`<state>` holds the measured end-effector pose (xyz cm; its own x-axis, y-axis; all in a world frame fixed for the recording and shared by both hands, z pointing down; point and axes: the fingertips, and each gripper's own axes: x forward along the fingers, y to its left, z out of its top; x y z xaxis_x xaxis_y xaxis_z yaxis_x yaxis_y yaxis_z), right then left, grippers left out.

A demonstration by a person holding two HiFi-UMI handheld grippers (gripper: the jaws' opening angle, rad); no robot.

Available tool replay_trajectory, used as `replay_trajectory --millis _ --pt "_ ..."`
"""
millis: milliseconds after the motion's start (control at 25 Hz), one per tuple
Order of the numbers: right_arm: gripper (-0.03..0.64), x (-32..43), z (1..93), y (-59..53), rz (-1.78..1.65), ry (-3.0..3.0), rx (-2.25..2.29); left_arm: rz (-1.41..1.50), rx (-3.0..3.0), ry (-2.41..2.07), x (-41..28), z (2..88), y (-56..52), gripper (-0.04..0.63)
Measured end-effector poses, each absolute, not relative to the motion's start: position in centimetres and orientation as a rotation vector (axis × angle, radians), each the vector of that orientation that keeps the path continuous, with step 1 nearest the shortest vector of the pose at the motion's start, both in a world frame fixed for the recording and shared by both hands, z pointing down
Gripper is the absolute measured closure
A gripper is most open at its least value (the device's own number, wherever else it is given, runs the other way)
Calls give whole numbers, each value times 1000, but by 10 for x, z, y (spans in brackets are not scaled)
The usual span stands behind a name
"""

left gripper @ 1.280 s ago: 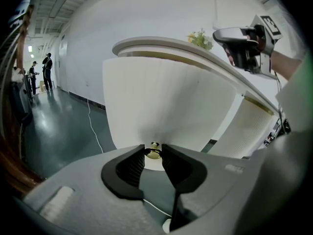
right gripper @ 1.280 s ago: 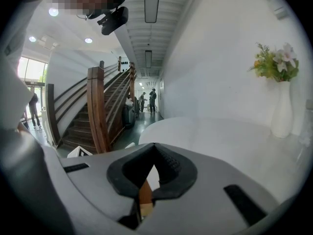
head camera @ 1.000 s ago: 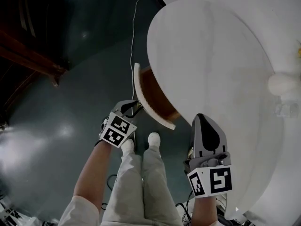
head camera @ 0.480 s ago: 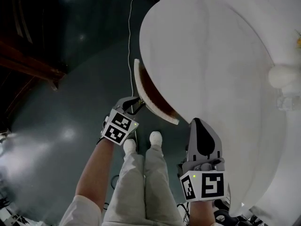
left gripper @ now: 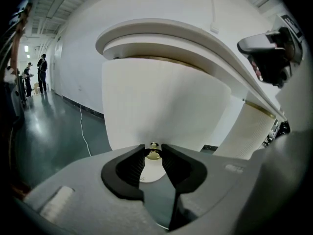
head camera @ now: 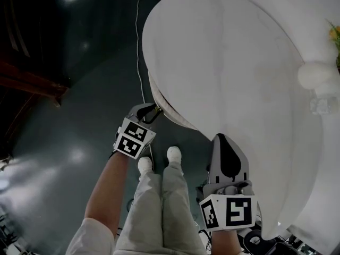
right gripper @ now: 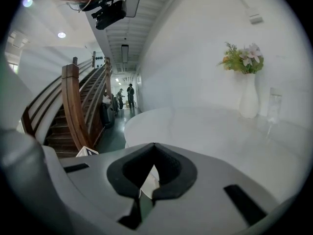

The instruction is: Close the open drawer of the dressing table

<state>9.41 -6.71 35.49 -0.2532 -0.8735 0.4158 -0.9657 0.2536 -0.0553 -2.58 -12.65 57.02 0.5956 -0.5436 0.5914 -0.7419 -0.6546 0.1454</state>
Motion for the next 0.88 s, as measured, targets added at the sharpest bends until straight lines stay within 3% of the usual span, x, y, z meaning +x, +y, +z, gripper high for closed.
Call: replay_trajectory --millis 880 --pt "621 120 357 -44 500 -2144 1811 728 2523 -1017 18 564 -159 486"
